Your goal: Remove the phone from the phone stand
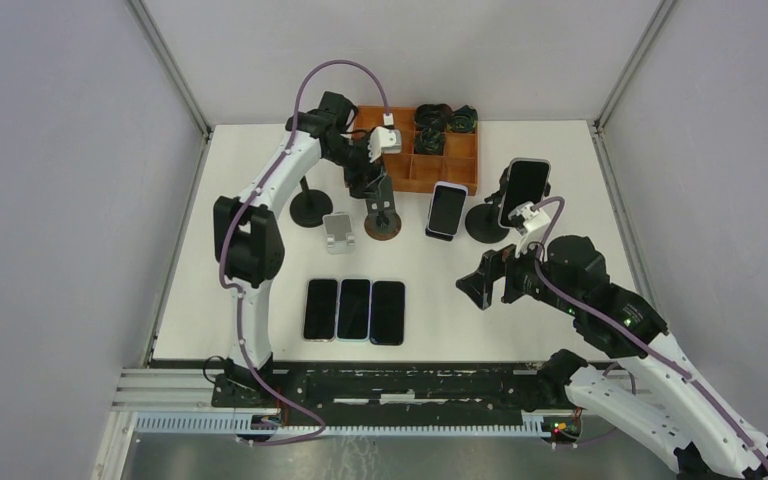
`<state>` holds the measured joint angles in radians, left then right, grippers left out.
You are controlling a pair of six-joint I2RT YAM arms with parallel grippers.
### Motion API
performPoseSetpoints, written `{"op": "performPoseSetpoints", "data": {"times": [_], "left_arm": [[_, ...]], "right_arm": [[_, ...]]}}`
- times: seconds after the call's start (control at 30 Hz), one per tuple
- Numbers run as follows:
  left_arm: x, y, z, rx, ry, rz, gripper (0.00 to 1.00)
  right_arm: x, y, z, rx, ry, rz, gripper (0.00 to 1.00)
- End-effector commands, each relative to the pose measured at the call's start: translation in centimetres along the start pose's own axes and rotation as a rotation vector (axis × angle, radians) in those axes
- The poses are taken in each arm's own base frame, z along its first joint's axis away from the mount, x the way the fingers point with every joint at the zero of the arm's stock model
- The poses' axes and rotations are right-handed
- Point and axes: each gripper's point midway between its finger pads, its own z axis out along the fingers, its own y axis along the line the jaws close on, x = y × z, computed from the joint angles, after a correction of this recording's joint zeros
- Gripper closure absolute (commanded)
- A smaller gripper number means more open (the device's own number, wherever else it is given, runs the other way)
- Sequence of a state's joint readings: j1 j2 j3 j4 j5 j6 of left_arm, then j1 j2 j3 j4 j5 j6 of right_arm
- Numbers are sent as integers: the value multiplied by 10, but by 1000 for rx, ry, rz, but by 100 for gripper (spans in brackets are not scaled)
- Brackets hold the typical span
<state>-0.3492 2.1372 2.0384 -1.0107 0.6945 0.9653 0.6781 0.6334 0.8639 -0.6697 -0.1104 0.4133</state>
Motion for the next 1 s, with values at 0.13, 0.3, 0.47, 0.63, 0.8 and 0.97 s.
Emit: {"op": "performPoseSetpoints", "data": {"times": [0.13, 0.3, 0.47, 0.63, 0.8, 0.97], "left_arm": [[-82, 21, -61, -247, -122, 8, 0], [-102, -5, -52, -231, -186, -140, 0], [-95, -38, -3, -160, -175, -277, 0], [-85, -39, 35, -140, -182, -387, 0], [-80, -37, 57, -130, -243, -406, 0], [-77, -38, 79, -76, -268, -429, 3]], "right_arm": [[-21, 2, 6, 18, -31, -38, 2], [-26, -2, 7, 34, -90, -44, 2], [-13, -9, 10, 43, -125, 1, 2], [-26, -14, 4, 79, -165, -16, 2], [-41, -11, 3, 76, -218, -19, 2], [-45, -11, 6, 62, -284, 14, 2]]}}
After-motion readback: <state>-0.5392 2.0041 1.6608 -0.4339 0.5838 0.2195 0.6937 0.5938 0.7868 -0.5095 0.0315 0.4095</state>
